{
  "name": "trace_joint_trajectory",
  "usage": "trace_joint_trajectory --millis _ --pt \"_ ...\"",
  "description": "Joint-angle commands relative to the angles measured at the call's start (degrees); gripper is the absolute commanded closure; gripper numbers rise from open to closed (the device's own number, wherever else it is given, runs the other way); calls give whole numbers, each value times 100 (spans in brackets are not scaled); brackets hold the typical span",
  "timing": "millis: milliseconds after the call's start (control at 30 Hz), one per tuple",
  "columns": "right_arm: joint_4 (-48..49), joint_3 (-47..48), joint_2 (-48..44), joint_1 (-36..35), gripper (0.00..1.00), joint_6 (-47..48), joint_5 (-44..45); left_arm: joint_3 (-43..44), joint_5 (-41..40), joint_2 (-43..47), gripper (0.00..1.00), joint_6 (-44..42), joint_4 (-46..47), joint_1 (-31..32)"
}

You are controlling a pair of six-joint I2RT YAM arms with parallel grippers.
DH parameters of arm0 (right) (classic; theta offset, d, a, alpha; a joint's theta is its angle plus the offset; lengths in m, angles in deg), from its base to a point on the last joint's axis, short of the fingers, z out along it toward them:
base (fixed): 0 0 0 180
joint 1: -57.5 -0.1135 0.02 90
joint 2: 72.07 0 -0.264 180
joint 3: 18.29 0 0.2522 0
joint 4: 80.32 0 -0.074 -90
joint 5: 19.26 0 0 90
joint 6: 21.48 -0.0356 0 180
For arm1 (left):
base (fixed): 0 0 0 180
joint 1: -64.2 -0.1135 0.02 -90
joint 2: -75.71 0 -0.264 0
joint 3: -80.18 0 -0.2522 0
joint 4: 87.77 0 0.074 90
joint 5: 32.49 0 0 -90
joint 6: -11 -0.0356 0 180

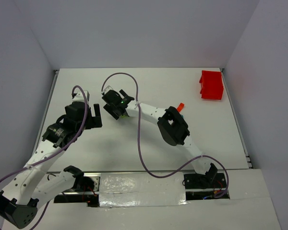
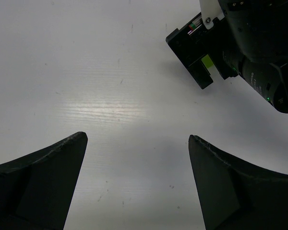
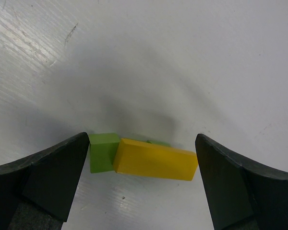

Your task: Build the wood block tower

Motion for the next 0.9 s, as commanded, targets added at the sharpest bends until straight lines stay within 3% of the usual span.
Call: trace_joint_trajectory --millis 0,867 --pt "-14 232 109 41 1 -63 132 -12 31 -1 1 -75 152 -23" --pt "-22 329 126 129 1 -265 220 -21 22 17 1 -67 143 -32"
